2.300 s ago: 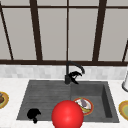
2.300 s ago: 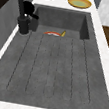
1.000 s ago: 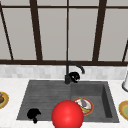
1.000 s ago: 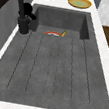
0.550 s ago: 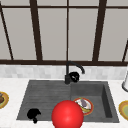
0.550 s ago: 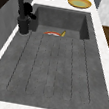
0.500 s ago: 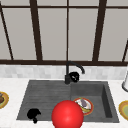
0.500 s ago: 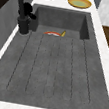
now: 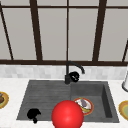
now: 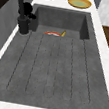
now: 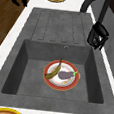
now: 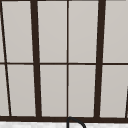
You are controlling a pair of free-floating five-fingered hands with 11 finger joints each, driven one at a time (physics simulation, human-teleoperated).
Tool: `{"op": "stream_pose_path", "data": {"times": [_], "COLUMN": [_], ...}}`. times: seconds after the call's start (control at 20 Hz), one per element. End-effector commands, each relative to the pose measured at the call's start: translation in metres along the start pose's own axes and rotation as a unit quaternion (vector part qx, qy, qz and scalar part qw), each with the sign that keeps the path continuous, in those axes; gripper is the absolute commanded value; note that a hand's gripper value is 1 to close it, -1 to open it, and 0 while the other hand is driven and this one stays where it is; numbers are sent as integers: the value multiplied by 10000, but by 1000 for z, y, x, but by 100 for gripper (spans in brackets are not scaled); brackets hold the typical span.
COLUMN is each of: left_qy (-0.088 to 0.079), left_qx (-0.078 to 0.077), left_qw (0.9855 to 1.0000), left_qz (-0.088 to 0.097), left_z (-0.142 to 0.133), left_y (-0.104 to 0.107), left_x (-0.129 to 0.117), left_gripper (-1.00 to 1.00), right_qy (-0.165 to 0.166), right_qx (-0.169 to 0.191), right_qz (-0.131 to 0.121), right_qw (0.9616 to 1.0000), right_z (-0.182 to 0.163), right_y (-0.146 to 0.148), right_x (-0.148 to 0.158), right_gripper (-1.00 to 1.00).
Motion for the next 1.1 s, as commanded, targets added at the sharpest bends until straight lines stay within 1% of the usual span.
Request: {"op": "stream_pose_path", "data": {"times": [0.0, 0.15, 0.2, 0.3, 0.7, 0.8, 1.05], "left_qy": [0, 0, 0, 0, 0, 0, 0], "left_qx": [0, 0, 0, 0, 0, 0, 0], "left_qw": [10000, 10000, 10000, 10000, 10000, 10000, 10000], "left_qz": [0, 0, 0, 0, 0, 0, 0], "left_z": [0, 0, 0, 0, 0, 0, 0], "left_y": [0, 0, 0, 0, 0, 0, 0], "left_x": [0, 0, 0, 0, 0, 0, 0], "left_gripper": [0, 0, 0, 0, 0, 0, 0], "right_qy": [0, -2, 14, 21, 41, -152, -148], "right_qx": [0, 3, -5, 1, -17, 65, 53], "right_qz": [0, -16, -9, -23, -17, -250, -255], "right_qw": [10000, 10000, 10000, 10000, 10000, 9996, 9996], "right_z": [9, 9, 10, 11, 9, 5, 5], "right_y": [3, 2, -3, -5, -2, 8, 9], "right_x": [36, 35, 32, 31, 34, 40, 40], "right_gripper": [100, 100, 100, 100, 100, 100, 100]}}
